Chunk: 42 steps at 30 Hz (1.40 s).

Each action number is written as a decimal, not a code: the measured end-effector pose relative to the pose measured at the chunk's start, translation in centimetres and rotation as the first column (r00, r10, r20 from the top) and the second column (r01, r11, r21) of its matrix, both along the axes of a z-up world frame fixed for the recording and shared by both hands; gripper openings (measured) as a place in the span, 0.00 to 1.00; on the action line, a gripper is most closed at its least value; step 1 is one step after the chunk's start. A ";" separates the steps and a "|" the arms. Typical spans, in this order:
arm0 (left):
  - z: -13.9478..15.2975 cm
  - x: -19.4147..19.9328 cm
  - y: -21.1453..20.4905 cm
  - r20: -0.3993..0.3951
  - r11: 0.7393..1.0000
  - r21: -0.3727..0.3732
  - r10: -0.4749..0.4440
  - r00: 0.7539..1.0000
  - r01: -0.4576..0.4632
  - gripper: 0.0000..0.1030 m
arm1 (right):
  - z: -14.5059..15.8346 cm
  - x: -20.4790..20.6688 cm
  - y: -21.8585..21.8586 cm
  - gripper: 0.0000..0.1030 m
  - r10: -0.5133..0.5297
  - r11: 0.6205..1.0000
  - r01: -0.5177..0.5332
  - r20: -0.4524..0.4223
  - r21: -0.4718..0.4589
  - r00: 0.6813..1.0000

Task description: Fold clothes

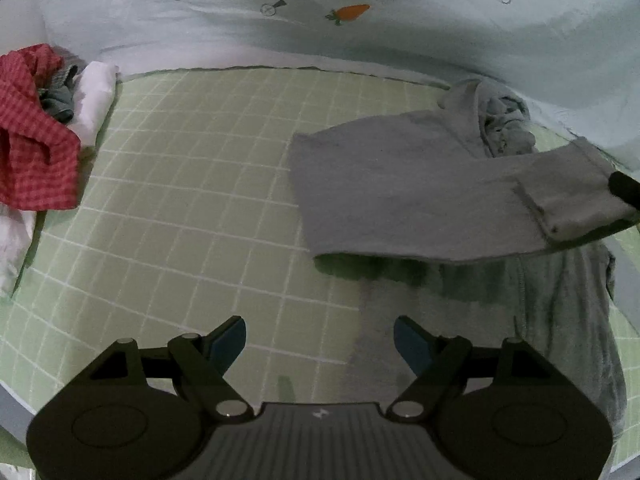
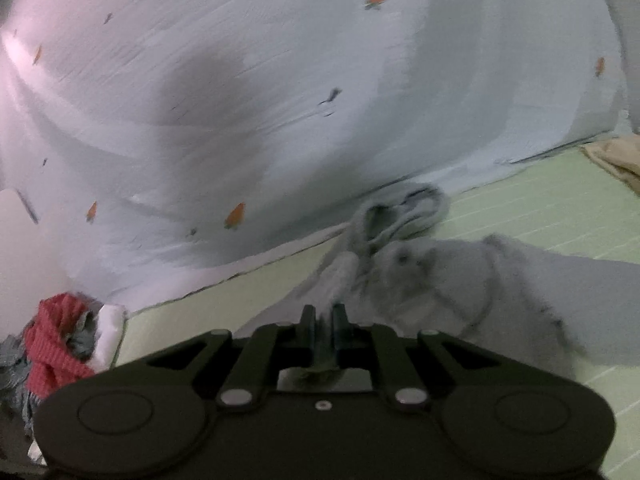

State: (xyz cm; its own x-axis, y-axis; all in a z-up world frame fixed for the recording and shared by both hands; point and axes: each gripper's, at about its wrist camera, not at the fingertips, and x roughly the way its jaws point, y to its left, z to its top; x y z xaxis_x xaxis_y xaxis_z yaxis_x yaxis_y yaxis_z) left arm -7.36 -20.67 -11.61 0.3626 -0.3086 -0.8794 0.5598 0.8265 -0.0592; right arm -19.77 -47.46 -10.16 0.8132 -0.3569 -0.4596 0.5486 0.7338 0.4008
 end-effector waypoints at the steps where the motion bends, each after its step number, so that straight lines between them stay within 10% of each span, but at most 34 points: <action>1: -0.2 0.0 -0.3 -0.002 1.000 0.007 0.007 1.000 -0.007 0.79 | -0.1 -0.5 -0.7 0.08 -0.012 1.000 0.012 0.005 0.001 1.000; 17: -2.1 3.1 -6.7 0.039 0.992 0.120 0.032 0.999 -0.036 0.79 | -0.1 -8.6 -14.1 0.03 -0.362 0.932 0.362 0.120 0.016 0.924; 24: -3.7 6.0 -10.7 0.019 0.988 0.151 0.007 1.000 -0.010 0.79 | -4.9 -9.7 -19.7 0.05 -0.481 0.874 0.485 -0.095 0.025 0.872; 29: -4.8 7.6 -12.5 0.007 0.988 0.155 -0.002 1.000 0.001 0.79 | -6.9 -8.0 -18.5 0.40 -0.363 0.930 0.368 -0.207 -0.012 0.909; 35: -5.4 10.6 -13.8 -0.028 0.998 0.049 0.050 0.998 -0.049 0.79 | -8.0 -3.5 -16.0 0.51 -0.177 0.983 0.184 -0.249 0.006 0.952; 42: -5.8 13.7 -16.1 -0.070 0.993 -0.096 0.056 0.996 -0.062 0.79 | -10.0 0.6 -15.0 0.52 -0.172 0.985 0.160 -0.385 -0.063 0.907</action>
